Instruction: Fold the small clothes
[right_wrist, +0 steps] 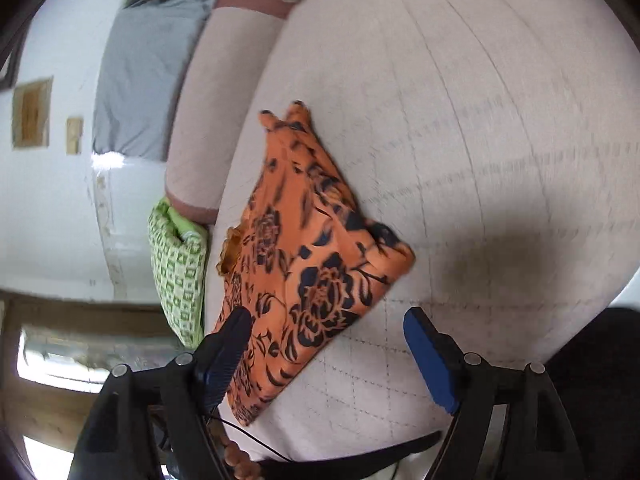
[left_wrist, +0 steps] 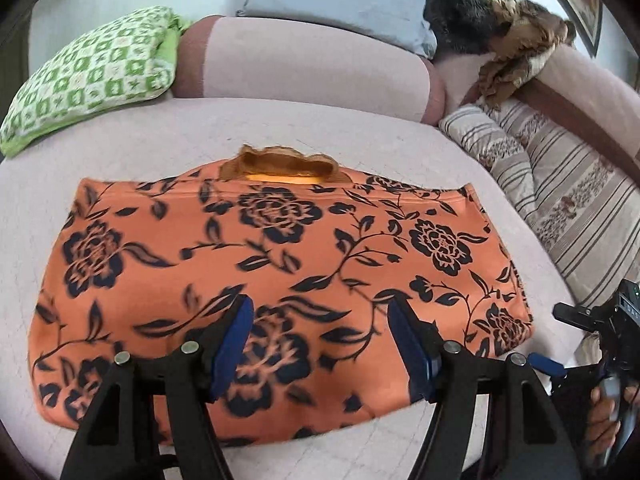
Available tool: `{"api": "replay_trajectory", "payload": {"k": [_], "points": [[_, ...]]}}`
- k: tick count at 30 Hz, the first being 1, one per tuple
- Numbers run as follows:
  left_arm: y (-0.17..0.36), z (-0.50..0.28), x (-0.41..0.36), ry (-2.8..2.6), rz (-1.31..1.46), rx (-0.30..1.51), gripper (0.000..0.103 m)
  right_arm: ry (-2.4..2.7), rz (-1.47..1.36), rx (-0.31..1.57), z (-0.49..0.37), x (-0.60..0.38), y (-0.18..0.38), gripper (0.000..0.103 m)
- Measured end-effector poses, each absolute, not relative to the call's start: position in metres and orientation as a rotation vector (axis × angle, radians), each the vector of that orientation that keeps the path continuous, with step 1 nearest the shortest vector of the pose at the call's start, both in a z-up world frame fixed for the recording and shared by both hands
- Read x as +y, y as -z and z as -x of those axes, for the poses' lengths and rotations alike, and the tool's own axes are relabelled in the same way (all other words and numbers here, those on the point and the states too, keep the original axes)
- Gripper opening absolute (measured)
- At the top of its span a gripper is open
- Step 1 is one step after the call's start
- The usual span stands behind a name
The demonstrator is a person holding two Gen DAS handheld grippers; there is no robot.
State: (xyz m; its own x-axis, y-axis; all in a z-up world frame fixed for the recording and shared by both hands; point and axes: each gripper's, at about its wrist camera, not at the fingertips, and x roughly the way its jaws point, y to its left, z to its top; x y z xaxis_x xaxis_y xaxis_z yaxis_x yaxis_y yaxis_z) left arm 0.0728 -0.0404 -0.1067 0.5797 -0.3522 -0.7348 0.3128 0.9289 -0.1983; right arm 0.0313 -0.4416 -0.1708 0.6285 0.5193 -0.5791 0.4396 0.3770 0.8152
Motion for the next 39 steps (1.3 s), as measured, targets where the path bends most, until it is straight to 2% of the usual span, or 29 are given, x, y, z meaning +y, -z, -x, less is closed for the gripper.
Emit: {"api": "replay_trajectory", "payload": {"k": [3,4,6,7,12,15,16,18,22,25,28,33,37,39], "points": [[0.119,-0.082,-0.052,0.362,0.028,0.896,0.070,-0.047,-1.346,0.924,-0.038,-0.452,0.193,0.081],[0.126,-0.085,-0.054,0.349,0.022,0.924,0.070,-0.037,-1.338,0.902,-0.042,-0.451,0.194,0.078],[0.138,-0.088,-0.056,0.335,0.002,0.954,0.070,-0.012,-1.314,0.866,-0.048,-0.456,0.191,0.025],[0.137,-0.086,-0.056,0.335,-0.015,0.939,0.070,-0.013,-1.287,0.881,-0.052,-0.455,0.190,0.009],[0.119,-0.082,-0.044,0.342,0.014,0.877,0.070,0.022,-1.021,0.812,-0.048,-0.439,0.134,0.009],[0.132,-0.096,-0.048,0.298,-0.045,0.923,0.076,0.088,-0.886,0.947,-0.057,-0.426,0.150,0.015],[0.142,-0.102,-0.052,0.300,-0.080,0.980,0.077,0.095,-0.903,1.039,-0.062,-0.426,0.166,0.016],[0.144,-0.101,-0.055,0.307,-0.127,0.942,0.079,0.077,-1.041,0.989,-0.051,-0.443,0.167,0.016],[0.146,-0.103,-0.059,0.301,-0.147,0.941,0.080,0.031,-0.990,0.915,-0.049,-0.463,0.129,0.020],[0.147,-0.101,-0.058,0.308,-0.147,0.927,0.080,-0.083,-0.882,0.952,-0.084,-0.465,0.117,0.020],[0.149,-0.101,-0.056,0.318,-0.143,0.926,0.081,-0.134,-0.912,1.034,-0.105,-0.475,0.118,0.020],[0.151,-0.103,-0.057,0.327,-0.140,0.913,0.083,-0.110,-0.871,1.114,-0.079,-0.465,0.124,0.020],[0.151,-0.103,-0.055,0.339,-0.144,0.911,0.084,-0.045,-0.827,1.083,-0.052,-0.471,0.114,0.020],[0.151,-0.103,-0.054,0.342,-0.141,0.915,0.084,-0.008,-0.800,1.025,-0.048,-0.476,0.100,0.031]]}}
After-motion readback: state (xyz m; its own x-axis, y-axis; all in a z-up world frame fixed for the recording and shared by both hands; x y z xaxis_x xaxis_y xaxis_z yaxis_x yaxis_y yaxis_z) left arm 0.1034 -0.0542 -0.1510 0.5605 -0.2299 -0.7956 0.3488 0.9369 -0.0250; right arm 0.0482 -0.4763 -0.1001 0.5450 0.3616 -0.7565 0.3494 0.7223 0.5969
